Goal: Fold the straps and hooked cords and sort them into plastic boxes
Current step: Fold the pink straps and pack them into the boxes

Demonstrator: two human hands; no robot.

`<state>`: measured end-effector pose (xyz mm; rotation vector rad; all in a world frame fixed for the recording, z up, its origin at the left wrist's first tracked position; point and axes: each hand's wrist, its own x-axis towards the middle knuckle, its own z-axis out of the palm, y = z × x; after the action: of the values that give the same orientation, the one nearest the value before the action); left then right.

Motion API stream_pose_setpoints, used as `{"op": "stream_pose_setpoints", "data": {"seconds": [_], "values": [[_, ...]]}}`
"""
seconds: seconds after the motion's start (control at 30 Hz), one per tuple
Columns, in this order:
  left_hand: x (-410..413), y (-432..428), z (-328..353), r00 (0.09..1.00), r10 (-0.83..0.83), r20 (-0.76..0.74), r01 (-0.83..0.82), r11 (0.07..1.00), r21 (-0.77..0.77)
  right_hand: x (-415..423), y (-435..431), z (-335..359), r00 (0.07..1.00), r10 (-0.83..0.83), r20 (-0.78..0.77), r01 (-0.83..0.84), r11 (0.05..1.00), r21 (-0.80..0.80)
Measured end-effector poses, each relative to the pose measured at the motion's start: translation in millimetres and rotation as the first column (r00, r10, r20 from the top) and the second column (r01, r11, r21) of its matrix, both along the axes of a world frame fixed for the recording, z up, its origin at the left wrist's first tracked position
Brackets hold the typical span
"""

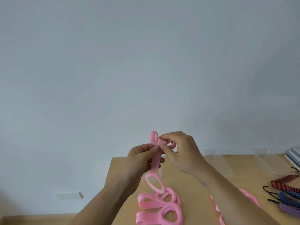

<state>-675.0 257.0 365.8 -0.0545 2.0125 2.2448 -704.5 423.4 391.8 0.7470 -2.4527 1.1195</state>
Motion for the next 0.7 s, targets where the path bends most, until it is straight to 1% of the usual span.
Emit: {"op": "stream_pose_setpoints", "data": {"seconds": [0.1, 0.2, 0.33, 0.4, 0.5, 0.63, 0.7], "values": [[3.0, 0.4, -0.5, 0.999, 0.019, 0.048, -0.019, 1.000, -0.014, 1.9, -0.1, -4.2, 0.999, -0.035, -0.037, 0.034, 0.999, -0.014], [6.6, 0.8, -1.3, 0.996, 0.037, 0.078, -0.034, 0.999, -0.033, 4.5, -3.2, -12.2, 0.991, -0.068, -0.112, 0.069, 0.998, 0.000], [9.5, 0.0, -3.1, 0.995, 0.027, 0.095, -0.024, 0.999, -0.031, 7.3, -8.3, -23.8, 0.982, -0.084, -0.171, 0.087, 0.996, 0.013], [9.9, -1.8, -3.7, 0.996, 0.021, 0.091, -0.021, 1.000, -0.003, 8.1, -10.7, -29.4, 0.969, -0.086, -0.233, 0.096, 0.995, 0.031], [10.9, -3.6, -4.8, 0.995, 0.020, 0.096, -0.027, 0.997, 0.078, 8.9, -13.6, -34.9, 0.946, -0.075, -0.315, 0.094, 0.994, 0.047], [11.7, -4.1, -5.9, 0.997, 0.003, 0.071, -0.011, 0.995, 0.101, 12.1, -15.9, -34.9, 0.941, -0.053, -0.335, 0.071, 0.997, 0.040], [11.8, -5.1, -6.8, 0.997, 0.023, 0.079, -0.033, 0.992, 0.126, 13.4, -15.1, -32.7, 0.949, -0.039, -0.313, 0.040, 0.999, -0.002]]}}
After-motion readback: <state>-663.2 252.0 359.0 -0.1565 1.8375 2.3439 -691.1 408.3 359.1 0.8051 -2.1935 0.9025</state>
